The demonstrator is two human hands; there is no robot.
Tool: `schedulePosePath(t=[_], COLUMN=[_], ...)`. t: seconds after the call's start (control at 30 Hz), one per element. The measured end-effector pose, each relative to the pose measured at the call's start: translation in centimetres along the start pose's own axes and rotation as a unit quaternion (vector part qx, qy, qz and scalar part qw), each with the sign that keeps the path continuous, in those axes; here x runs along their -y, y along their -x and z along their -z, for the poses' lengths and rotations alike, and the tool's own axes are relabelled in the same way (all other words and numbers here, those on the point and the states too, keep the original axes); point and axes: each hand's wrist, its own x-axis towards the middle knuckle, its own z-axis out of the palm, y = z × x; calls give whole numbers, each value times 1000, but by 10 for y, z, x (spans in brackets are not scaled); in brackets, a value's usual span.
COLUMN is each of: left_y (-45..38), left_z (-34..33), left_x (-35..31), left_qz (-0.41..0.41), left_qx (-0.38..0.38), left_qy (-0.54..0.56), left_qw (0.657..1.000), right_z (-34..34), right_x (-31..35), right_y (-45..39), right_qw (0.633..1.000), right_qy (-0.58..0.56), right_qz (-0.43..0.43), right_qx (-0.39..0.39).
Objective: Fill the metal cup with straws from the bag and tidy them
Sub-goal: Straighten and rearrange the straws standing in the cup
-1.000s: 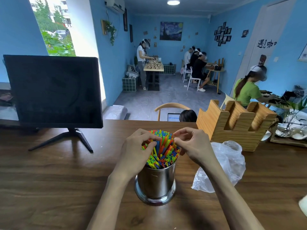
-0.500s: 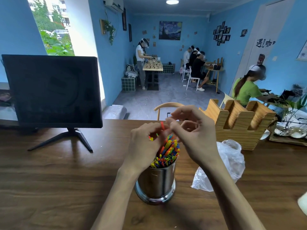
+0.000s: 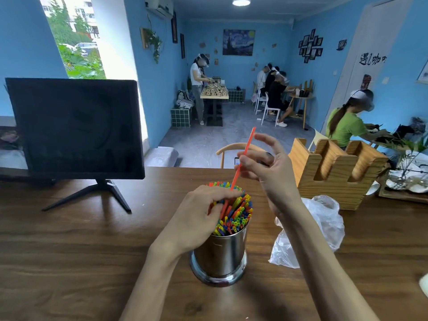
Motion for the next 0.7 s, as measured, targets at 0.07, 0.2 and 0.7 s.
schedulePosePath(t=[0.07, 0.2, 0.7], left_y=[0, 0, -9], left_z=[1, -1, -16], left_x=[6, 12, 21], left_qz=[19, 53, 55], left_qx=[18, -39, -196], left_qy=[-25, 15, 87], left_qw=[999, 998, 975], right_z=[-2, -5, 15], right_x=[-1, -13, -51], right_y=[-2, 3, 19], right_qw=[997, 977, 947], right_qy=[61, 156, 296], right_qz=[50, 145, 90], right_qx=[10, 19, 82])
